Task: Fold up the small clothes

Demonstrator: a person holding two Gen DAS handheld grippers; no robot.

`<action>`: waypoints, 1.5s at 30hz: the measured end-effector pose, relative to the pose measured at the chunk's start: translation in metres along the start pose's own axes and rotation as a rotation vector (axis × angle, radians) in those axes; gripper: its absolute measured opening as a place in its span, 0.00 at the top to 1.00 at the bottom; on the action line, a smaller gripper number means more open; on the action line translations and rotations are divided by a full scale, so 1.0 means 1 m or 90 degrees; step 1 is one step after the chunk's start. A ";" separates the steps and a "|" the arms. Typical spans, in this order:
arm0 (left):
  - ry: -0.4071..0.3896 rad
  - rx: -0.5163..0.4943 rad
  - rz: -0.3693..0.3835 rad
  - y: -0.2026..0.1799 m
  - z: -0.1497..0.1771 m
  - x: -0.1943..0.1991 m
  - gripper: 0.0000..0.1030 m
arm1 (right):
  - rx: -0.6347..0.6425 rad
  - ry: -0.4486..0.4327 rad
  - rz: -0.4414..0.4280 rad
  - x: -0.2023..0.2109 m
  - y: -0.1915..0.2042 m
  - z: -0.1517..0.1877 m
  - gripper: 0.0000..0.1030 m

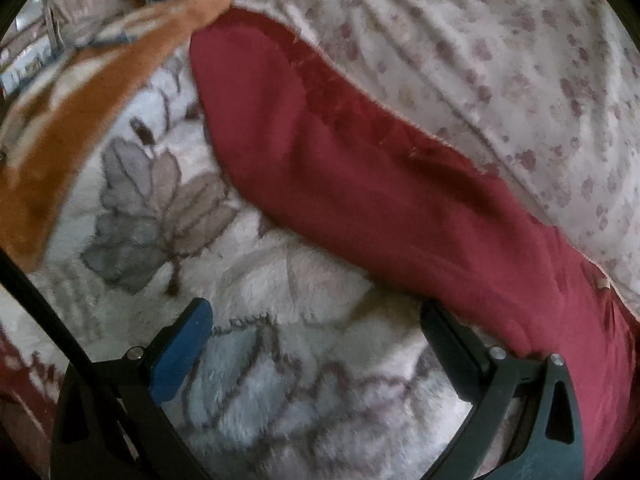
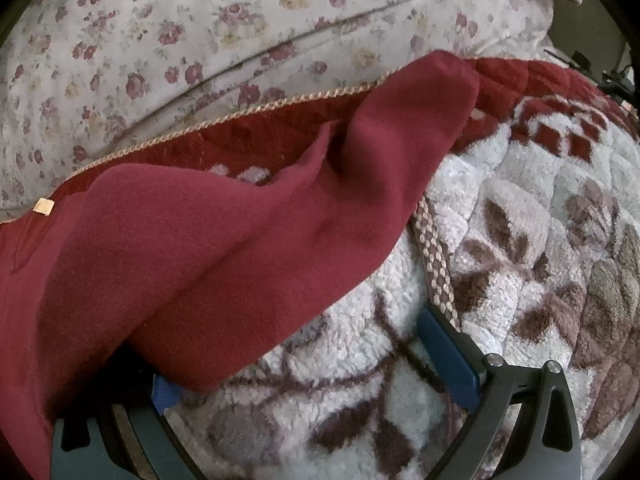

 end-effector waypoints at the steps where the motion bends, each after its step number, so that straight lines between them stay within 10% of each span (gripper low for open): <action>1: -0.015 -0.013 -0.002 -0.005 0.001 0.006 0.00 | -0.001 0.013 -0.007 -0.001 -0.002 0.001 0.00; 7: -0.087 -0.108 -0.050 -0.035 0.014 0.056 0.00 | 0.018 -0.021 -0.012 0.049 0.003 0.044 0.00; 13: -0.058 -0.165 0.066 -0.084 0.042 0.086 0.00 | 0.051 -0.055 -0.062 0.125 0.026 0.085 0.00; 22: -0.080 -0.206 0.111 -0.138 0.056 0.116 0.00 | 0.192 -0.060 -0.226 0.196 0.164 0.100 0.00; 33: -0.086 -0.191 0.111 -0.137 0.048 0.087 0.00 | 0.196 -0.136 -0.157 0.145 0.271 0.065 0.00; 45: -0.080 -0.197 0.090 -0.132 0.040 0.062 0.00 | 0.121 -0.111 -0.101 0.076 0.278 0.049 0.00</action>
Point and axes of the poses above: each gripper's, at about its wrist camera, not at the fingertips, and x roughly against the way its jaws point, y to its left, z to its underside, the point moved 6 cm from there along -x, roughly the way its jaws point, and after that the axes turned 6 degrees about y, right-handed, at the moved point
